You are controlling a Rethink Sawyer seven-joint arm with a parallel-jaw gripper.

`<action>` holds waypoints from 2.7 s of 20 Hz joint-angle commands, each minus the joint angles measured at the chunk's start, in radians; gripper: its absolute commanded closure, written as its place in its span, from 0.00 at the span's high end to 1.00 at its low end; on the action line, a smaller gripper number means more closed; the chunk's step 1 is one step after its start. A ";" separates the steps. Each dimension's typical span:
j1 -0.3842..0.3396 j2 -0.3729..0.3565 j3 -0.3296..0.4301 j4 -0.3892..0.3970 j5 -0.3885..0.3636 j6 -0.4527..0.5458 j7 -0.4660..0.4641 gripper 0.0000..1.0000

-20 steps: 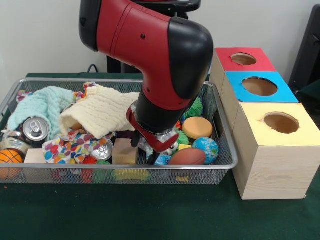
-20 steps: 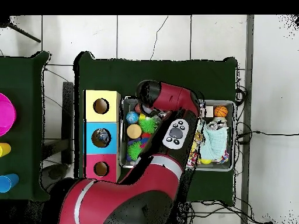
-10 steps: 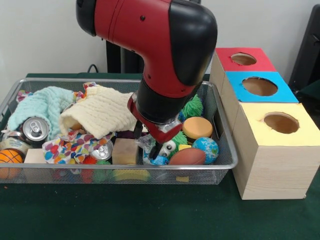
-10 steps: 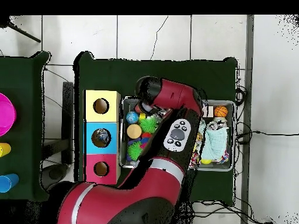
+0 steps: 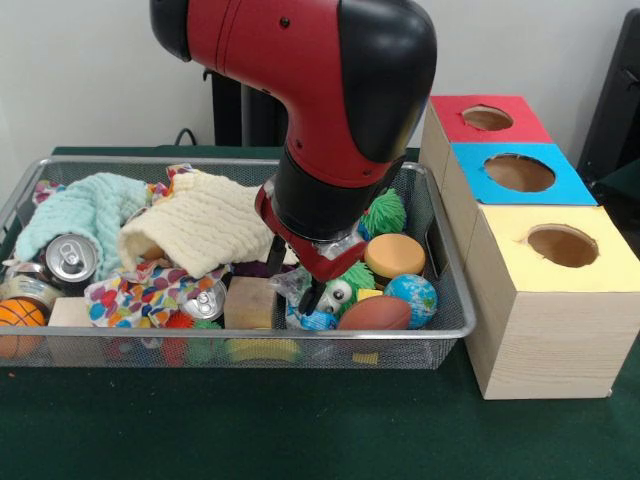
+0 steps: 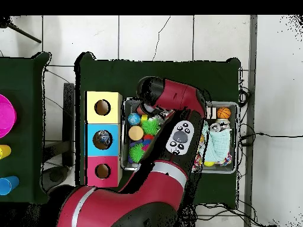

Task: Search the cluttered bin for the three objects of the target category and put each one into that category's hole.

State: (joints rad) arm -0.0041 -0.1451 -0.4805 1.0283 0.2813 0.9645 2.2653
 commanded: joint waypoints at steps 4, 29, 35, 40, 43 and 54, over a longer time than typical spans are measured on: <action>-0.019 0.041 0.117 0.136 0.036 0.012 0.185 1.00; -0.058 0.103 0.152 0.083 0.047 0.111 0.141 1.00; -0.064 0.036 0.174 0.110 0.057 0.190 0.110 1.00; -0.068 0.008 0.190 0.116 0.060 0.220 0.100 1.00; -0.072 -0.011 0.213 0.135 0.081 0.221 0.107 1.00; -0.083 0.056 0.155 0.011 -0.003 0.108 0.078 1.00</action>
State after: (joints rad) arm -0.0634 -0.1463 -0.3906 1.0561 0.3255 1.1130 2.2653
